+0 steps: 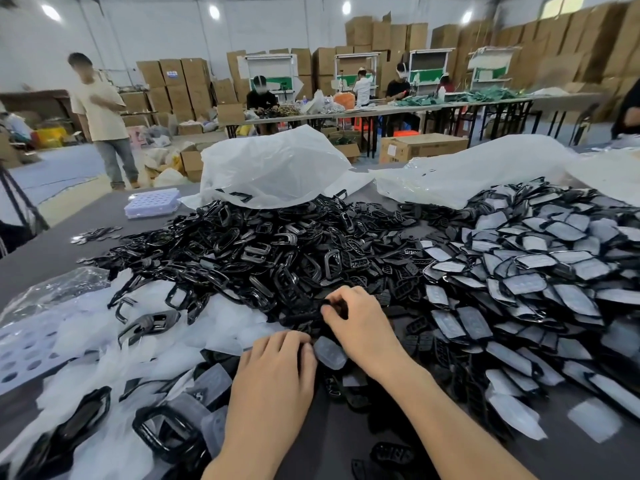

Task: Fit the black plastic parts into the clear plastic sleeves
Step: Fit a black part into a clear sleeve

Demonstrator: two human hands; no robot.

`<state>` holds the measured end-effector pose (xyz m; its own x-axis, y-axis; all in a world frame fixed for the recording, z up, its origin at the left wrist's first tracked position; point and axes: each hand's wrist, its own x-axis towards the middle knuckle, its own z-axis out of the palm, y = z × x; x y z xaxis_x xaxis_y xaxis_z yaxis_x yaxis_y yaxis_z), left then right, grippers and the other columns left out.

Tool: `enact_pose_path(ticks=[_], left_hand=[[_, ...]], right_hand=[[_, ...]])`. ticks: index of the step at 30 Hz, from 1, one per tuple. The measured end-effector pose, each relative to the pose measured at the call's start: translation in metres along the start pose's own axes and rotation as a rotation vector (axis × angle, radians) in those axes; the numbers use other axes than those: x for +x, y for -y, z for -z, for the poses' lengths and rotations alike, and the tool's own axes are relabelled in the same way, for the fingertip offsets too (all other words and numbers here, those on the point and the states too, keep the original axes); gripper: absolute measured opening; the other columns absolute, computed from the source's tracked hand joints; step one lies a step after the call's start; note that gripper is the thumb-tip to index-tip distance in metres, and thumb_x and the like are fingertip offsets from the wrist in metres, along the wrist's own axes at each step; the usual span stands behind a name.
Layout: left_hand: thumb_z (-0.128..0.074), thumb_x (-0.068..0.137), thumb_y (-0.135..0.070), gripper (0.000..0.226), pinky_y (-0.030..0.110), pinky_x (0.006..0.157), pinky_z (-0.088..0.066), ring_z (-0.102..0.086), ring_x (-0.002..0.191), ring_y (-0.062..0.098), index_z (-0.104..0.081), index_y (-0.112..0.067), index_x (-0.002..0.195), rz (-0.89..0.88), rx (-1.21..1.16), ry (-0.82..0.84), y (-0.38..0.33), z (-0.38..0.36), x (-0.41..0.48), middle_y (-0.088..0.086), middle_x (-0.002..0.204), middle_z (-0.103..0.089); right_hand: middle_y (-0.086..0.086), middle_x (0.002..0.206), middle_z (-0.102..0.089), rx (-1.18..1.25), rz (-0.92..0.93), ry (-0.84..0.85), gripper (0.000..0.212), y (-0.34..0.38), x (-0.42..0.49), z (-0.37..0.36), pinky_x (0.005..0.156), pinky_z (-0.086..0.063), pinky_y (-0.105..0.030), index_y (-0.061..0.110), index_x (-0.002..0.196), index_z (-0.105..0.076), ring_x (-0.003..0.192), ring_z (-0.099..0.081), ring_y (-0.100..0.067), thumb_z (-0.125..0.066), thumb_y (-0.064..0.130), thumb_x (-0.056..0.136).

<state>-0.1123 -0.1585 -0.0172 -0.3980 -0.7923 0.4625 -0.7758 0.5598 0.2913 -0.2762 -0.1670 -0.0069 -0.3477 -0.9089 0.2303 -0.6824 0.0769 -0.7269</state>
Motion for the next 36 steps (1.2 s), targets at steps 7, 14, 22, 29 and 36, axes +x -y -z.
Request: enact_pose_path(ticks=[7,14,22,29,36], left_hand=[[-0.049,0.098,-0.034,0.026,0.029,0.089,-0.047,-0.057,0.102,0.009,-0.068,-0.029,0.116,-0.004,-0.056,0.049,0.002,0.000,0.000,-0.018,0.112,-0.057],[-0.060,0.097,-0.022,0.019,0.011,0.079,-0.045,-0.060,0.098,0.001,-0.071,-0.035,0.106,0.108,-0.531,-0.064,0.000,0.006,0.003,-0.027,0.107,-0.057],[-0.067,0.093,-0.017,0.021,0.010,0.071,-0.047,-0.064,0.077,-0.002,-0.067,-0.035,0.102,0.343,-0.964,-0.069,-0.001,0.014,0.008,-0.017,0.088,-0.070],[-0.065,0.094,-0.021,0.017,0.009,0.064,-0.046,-0.063,0.069,-0.003,-0.072,-0.036,0.098,0.344,-0.945,-0.046,0.000,0.015,0.008,-0.016,0.077,-0.071],[-0.065,0.095,-0.026,0.014,0.006,0.068,-0.043,-0.062,0.077,-0.003,-0.072,-0.037,0.098,0.306,-0.891,-0.071,-0.004,0.012,0.007,-0.020,0.084,-0.069]], right_hand=[[0.010,0.083,-0.072,0.482,-0.169,-0.261,0.005,-0.007,-0.032,0.027,0.067,-0.048,-0.009,0.031,0.091,-0.064,0.081,-0.066,0.003,-0.066,0.031,0.095],[0.007,0.081,-0.077,0.667,-0.245,-0.264,0.010,-0.005,-0.040,0.023,0.070,-0.060,-0.036,0.018,0.088,-0.061,0.069,-0.073,-0.013,-0.067,0.026,0.086],[-0.001,0.086,-0.077,0.726,-0.162,-0.132,0.024,0.002,-0.043,0.011,0.067,-0.057,-0.023,0.018,0.088,-0.060,0.071,-0.074,-0.015,-0.066,0.038,0.077],[-0.007,0.086,-0.077,0.815,-0.189,-0.087,0.007,0.005,-0.042,0.013,0.066,-0.057,-0.021,0.009,0.095,-0.061,0.071,-0.074,-0.019,-0.065,0.014,0.096],[-0.005,0.085,-0.077,0.858,-0.191,-0.056,0.005,0.007,-0.042,0.013,0.070,-0.059,-0.025,0.012,0.098,-0.067,0.074,-0.075,-0.021,-0.068,0.017,0.096]])
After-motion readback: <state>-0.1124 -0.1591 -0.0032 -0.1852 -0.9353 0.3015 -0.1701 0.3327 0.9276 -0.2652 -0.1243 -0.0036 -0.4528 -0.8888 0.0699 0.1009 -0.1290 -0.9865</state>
